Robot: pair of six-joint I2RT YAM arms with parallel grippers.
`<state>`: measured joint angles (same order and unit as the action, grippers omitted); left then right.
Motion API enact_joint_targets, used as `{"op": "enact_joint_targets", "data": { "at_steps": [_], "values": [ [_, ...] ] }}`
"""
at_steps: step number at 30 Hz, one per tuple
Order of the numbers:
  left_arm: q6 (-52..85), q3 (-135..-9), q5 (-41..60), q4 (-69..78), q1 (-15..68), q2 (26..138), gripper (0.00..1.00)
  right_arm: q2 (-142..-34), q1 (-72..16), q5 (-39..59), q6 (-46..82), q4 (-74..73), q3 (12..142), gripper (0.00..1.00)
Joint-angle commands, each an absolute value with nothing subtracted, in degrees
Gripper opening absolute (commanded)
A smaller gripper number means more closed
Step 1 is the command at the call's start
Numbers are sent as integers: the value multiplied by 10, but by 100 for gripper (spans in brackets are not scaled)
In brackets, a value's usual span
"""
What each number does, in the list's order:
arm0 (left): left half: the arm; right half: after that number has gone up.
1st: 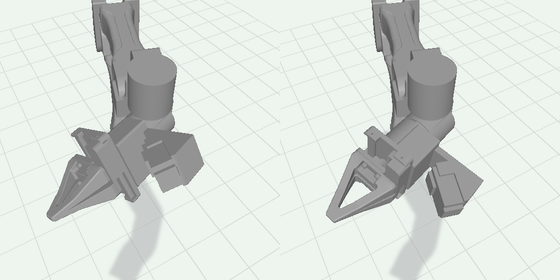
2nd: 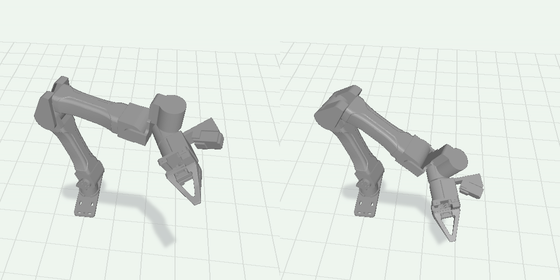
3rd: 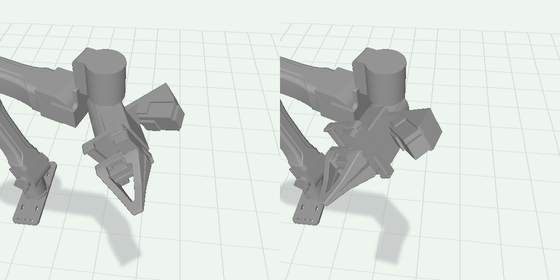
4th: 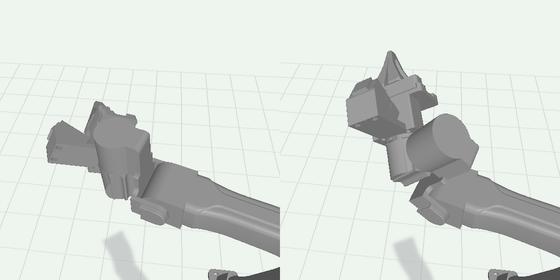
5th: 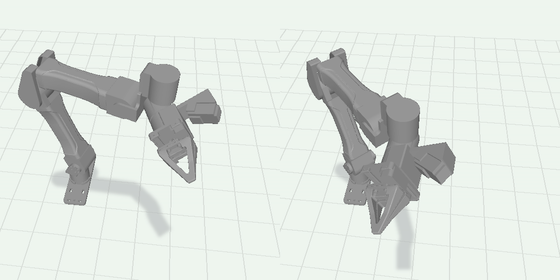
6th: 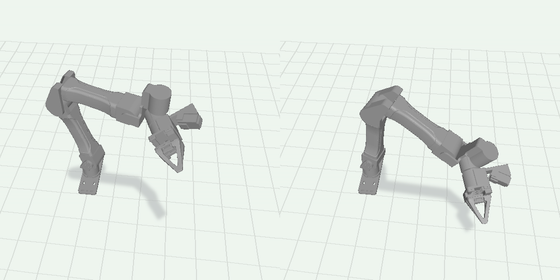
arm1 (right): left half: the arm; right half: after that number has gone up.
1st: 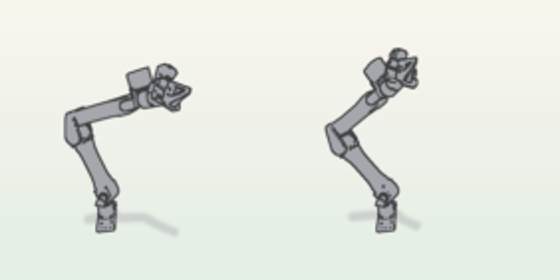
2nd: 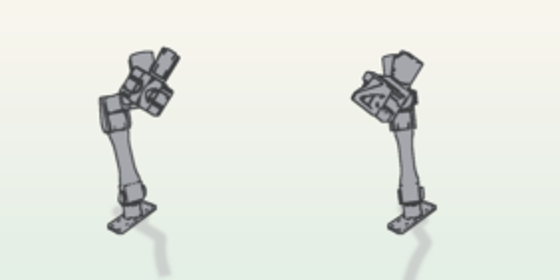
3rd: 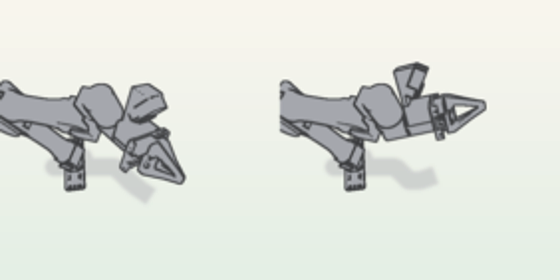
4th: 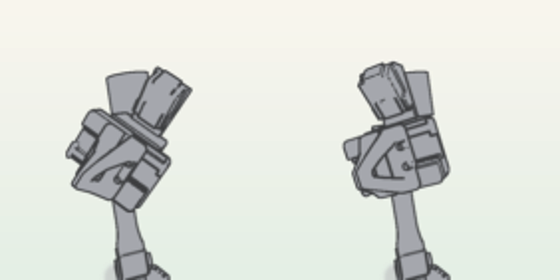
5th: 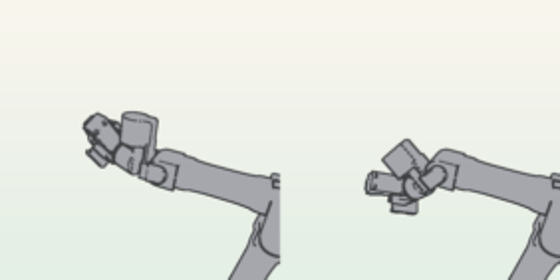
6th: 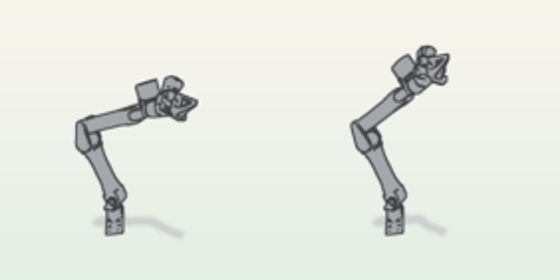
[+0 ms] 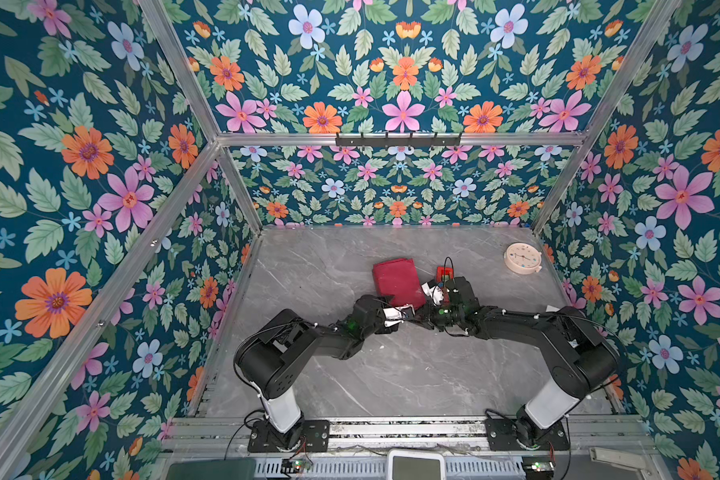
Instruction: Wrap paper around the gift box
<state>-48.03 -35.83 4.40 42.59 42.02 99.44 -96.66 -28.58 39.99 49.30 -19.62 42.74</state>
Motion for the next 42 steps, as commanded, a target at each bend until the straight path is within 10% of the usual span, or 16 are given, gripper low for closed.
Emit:
{"op": "enact_joint_targets", "data": {
  "at_steps": [1, 42],
  "values": [
    [-473, -361, 46, 400, 419, 997, 71, -972, -287, 389, 489, -202, 434, 0],
    [-468, -365, 54, 403, 420, 1001, 71, -1004, -293, 331, 552, -163, 476, 22]
  ]
}}
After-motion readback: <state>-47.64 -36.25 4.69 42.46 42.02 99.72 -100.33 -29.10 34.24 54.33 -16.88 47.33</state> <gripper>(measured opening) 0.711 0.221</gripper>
